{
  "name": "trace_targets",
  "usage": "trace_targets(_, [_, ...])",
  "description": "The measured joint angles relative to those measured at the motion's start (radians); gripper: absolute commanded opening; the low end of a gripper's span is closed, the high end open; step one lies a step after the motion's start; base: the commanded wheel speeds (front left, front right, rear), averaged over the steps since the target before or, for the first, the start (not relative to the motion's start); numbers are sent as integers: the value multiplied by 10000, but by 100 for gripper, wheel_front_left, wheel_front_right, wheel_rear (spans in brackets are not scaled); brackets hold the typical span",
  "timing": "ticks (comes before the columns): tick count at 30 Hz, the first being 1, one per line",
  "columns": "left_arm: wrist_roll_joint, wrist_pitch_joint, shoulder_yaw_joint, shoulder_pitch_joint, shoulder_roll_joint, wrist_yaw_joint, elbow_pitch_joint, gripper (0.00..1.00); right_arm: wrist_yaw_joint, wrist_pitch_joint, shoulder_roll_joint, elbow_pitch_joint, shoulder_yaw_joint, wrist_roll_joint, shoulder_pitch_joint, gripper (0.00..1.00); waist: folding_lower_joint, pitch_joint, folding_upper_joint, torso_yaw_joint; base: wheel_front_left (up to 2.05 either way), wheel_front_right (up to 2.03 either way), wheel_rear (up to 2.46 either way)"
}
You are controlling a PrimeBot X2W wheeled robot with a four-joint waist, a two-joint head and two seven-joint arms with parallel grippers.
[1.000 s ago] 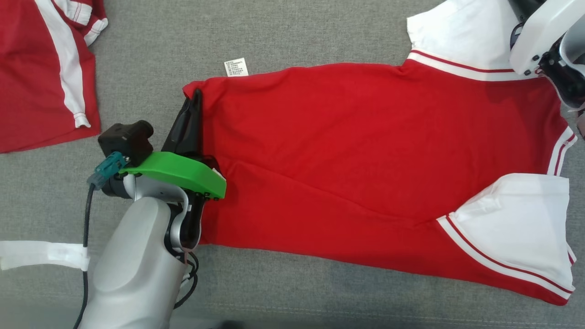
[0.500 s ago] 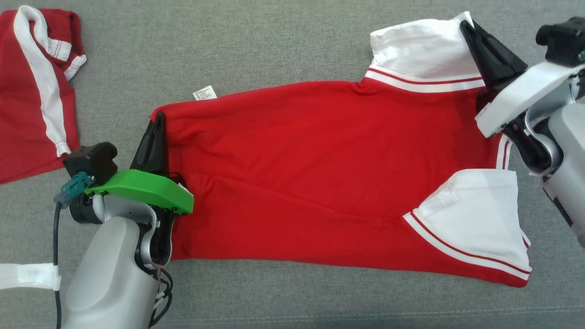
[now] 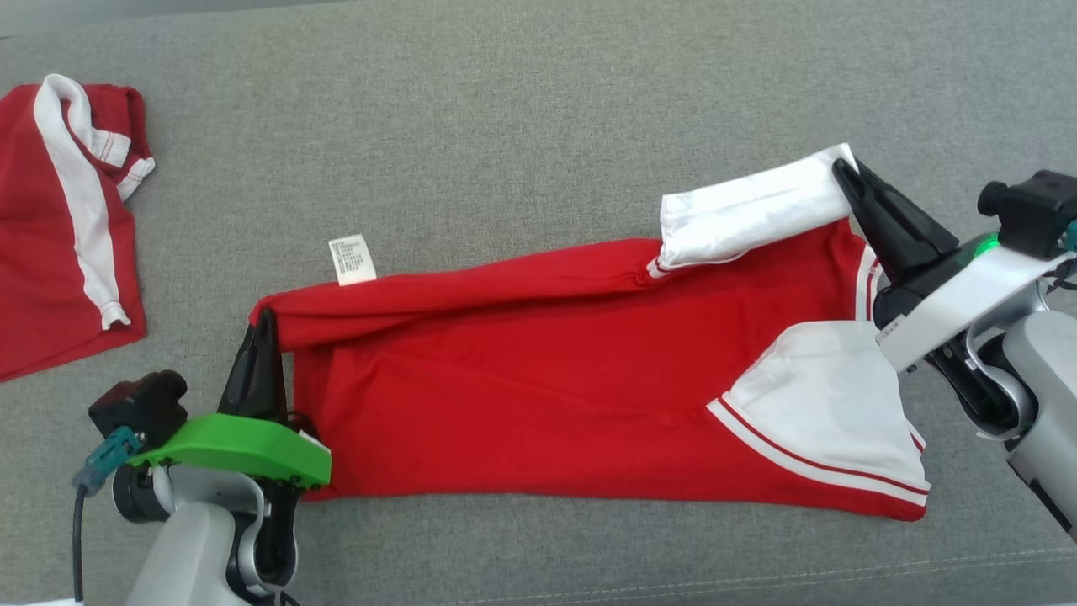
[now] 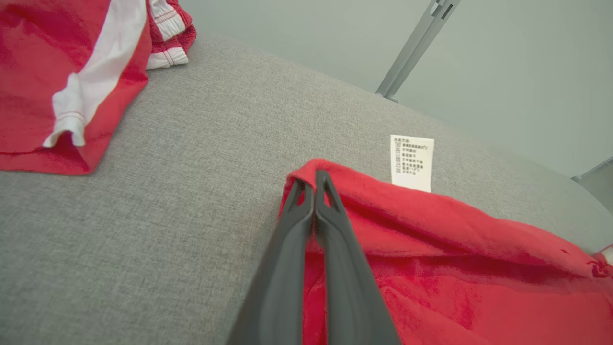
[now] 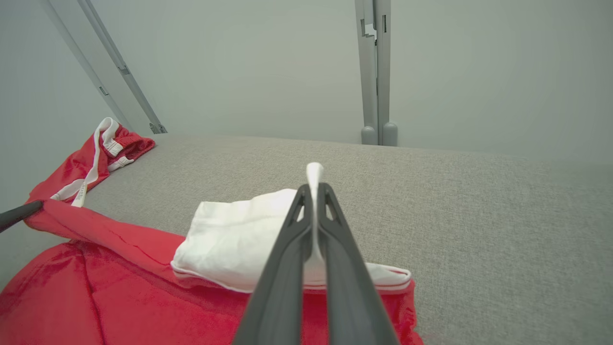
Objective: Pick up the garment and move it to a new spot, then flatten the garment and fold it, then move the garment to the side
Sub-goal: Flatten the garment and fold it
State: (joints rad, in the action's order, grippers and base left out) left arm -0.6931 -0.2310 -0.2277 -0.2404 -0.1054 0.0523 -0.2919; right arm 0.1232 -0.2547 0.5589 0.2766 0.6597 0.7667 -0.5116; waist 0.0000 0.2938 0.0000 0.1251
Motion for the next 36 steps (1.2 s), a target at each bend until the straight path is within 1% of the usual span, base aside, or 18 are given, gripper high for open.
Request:
trace_targets(2, [-65, 0, -4, 360, -10, 12, 130, 0, 2, 0, 102, -244, -105, -2, 352, 0, 0, -111, 0, -49, 0, 0, 0])
trace_targets(5, [-293, 4, 8, 860, 12, 88, 332, 0, 6, 0, 201, -466, -587, 25, 1036, 0, 0, -241, 0, -106, 0, 0, 0])
trace_targets(9, [-407, 63, 4, 1352, 17, 105, 489, 0, 6, 2, 90, -1045, -1193, 82, 1755, 0, 0, -285, 0, -176, 0, 0, 0])
trace_targets(12, [-431, 105, 90, 1589, 4, 148, 591, 0, 6, 2, 38, -1528, -1335, -211, 2112, 0, 0, -286, 0, -229, 0, 0, 0])
trace_targets(17, [-431, 293, 234, 1748, -148, 242, 667, 0, 10, 2, 117, -1768, -1070, -1078, 2654, 0, 0, -273, 0, -423, 0, 0, 0])
trace_targets(19, [-431, 370, 240, 1850, -198, 286, 671, 0, 10, 2, 105, -1864, -989, -1260, 2931, 0, 0, -261, 0, -505, 0, 0, 0])
trace_targets(22, [-430, 483, 232, 1953, -293, 318, 673, 0, 12, 2, 420, -1931, -309, -2180, 3089, 0, 0, -241, 0, -623, 0, 0, 0])
trace_targets(24, [-430, 556, 226, 2029, -349, 324, 669, 0, 12, 2, 587, -1847, -92, -2589, 3279, 0, 0, -235, 0, -693, 0, 0, 0])
trace_targets(30, [-428, 825, 244, 2060, -435, 382, 640, 0, 12, 2, 627, -1432, -174, -3191, 3525, 0, 0, -269, 0, -811, 0, 0, 0])
trace_targets(36, [-428, 963, 278, 2063, -502, 420, 470, 0, 12, 2, 623, -1124, -178, -4031, 3568, 0, 0, -393, 0, -814, 0, 0, 0])
